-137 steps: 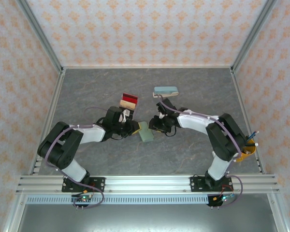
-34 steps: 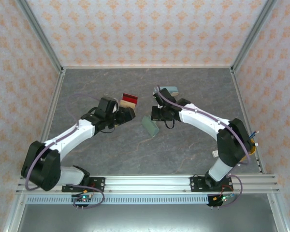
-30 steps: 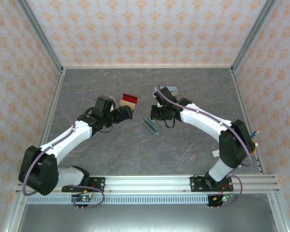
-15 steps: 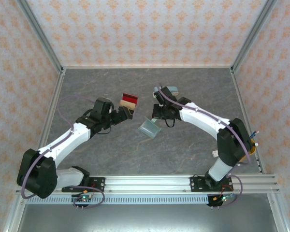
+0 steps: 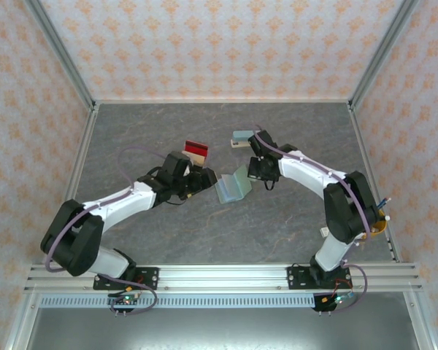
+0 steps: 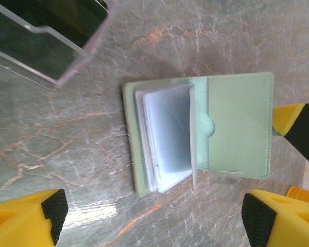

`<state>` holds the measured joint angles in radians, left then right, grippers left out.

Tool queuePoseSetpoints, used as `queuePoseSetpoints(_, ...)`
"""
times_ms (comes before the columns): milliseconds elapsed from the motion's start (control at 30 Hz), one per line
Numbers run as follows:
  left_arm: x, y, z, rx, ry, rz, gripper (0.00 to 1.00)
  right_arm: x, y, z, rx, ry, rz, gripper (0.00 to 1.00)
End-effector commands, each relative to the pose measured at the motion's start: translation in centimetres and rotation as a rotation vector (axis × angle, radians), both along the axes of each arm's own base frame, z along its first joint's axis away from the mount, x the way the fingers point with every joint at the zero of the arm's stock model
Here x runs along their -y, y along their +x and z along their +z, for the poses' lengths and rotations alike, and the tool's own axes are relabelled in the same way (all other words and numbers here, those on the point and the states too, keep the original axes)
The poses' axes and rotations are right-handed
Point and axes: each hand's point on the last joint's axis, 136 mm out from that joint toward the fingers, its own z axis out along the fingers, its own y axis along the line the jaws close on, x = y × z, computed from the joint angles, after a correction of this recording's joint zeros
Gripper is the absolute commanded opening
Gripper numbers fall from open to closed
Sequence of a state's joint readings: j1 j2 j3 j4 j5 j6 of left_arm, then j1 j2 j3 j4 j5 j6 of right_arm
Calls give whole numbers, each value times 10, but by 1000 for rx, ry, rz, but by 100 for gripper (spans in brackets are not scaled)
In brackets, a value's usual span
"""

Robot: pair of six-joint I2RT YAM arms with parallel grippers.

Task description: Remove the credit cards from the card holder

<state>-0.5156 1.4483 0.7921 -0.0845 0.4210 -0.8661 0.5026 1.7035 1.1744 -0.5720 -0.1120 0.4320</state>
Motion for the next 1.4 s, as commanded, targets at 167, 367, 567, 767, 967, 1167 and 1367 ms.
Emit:
queuePoseSetpoints(167,43,23,14,23,-52,-36,76,29,-8,-29,-67,-103,-6,5)
queuePoseSetpoints(367,67,34,3,-3,-49,-64,67,30,-9,-38,-85,-89,6,5)
queuePoseSetpoints(567,96,42,-5,-15,-66,-122,51,15,-11,-44,-99,-24,71,5)
queuePoseSetpoints(767,106,47,-18,-35,-57,-132,37,-20,-15,-44,-121,152,181,5)
queuePoseSetpoints(967,102,36,-28,-47,-52,-137,37,-41,-22,-45,-150,262,240,6)
queuePoseSetpoints(1167,98,33,-34,-34,-55,-136,43,-21,-16,-36,-99,169,177,12)
queuePoseSetpoints(1367,98,38,-41,-12,-41,-133,43,5,-12,-10,12,89,88,28)
